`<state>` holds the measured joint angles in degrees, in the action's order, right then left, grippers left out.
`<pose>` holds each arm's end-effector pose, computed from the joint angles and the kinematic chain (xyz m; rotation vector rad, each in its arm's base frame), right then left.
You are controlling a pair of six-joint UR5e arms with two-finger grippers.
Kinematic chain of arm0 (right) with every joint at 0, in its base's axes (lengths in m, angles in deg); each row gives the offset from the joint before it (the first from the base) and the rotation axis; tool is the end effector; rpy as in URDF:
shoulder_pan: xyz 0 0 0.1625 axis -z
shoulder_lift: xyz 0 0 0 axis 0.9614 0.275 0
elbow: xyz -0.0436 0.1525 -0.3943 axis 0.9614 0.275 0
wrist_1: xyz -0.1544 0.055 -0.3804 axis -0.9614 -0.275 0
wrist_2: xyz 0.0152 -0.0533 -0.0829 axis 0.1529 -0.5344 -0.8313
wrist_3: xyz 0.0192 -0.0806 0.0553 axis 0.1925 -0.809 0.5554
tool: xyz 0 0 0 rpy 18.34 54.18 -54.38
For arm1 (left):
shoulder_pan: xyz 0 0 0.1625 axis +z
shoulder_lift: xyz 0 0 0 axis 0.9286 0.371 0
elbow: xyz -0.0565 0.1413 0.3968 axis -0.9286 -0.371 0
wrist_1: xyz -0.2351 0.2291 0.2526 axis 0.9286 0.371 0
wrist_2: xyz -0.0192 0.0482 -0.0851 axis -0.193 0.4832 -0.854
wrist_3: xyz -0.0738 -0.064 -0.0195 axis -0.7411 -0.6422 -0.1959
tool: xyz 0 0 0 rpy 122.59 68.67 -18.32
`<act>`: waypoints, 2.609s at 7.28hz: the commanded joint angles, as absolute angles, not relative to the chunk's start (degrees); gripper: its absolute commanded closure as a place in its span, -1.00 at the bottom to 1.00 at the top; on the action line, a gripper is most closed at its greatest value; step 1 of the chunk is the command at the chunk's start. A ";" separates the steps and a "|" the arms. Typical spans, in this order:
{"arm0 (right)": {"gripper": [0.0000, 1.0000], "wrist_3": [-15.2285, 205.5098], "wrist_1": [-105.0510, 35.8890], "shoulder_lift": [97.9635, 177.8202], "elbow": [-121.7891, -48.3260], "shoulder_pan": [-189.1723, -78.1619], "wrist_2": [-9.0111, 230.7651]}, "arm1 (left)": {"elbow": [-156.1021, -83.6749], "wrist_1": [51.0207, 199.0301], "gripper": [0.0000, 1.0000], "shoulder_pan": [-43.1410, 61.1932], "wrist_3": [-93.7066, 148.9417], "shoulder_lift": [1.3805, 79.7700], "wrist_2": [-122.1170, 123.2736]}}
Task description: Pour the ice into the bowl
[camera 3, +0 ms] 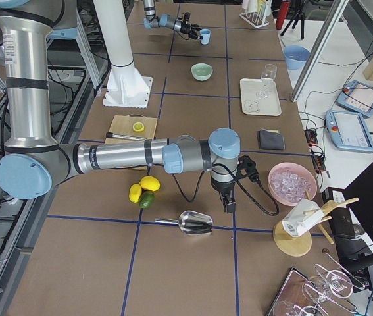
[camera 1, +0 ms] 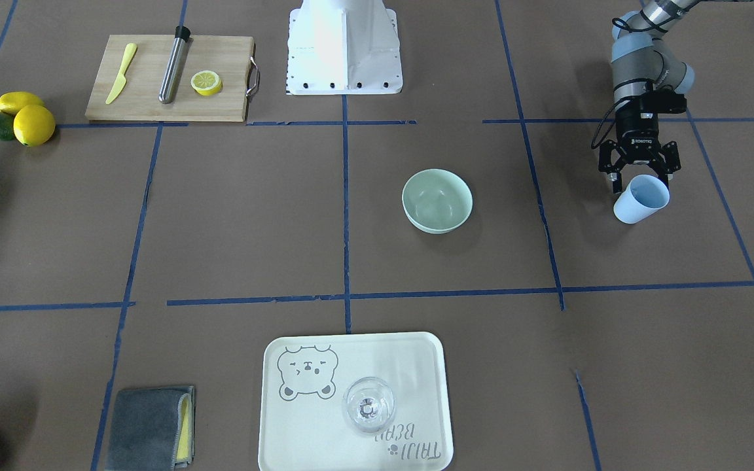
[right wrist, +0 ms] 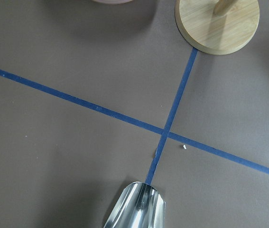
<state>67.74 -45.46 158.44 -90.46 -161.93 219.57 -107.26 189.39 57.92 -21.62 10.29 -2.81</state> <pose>0.0487 -0.4994 0.5885 0.2281 -0.7132 -0.2820 0.3139 -0.2844 0.6522 1.2552 0.6838 -0.4479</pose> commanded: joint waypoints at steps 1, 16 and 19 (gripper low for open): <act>-1.00 67.74 -45.46 158.44 -90.41 -161.93 219.52 | -104.96 189.36 -0.99 55.93 -21.98 13.23 -2.94; -1.00 67.83 -45.46 158.35 -90.50 -162.19 219.52 | -115.78 192.85 1.00 53.54 -2.19 17.28 -12.76; -1.00 67.83 -45.46 158.35 -90.50 -162.28 219.52 | -117.69 192.01 1.00 53.72 9.64 27.71 -12.52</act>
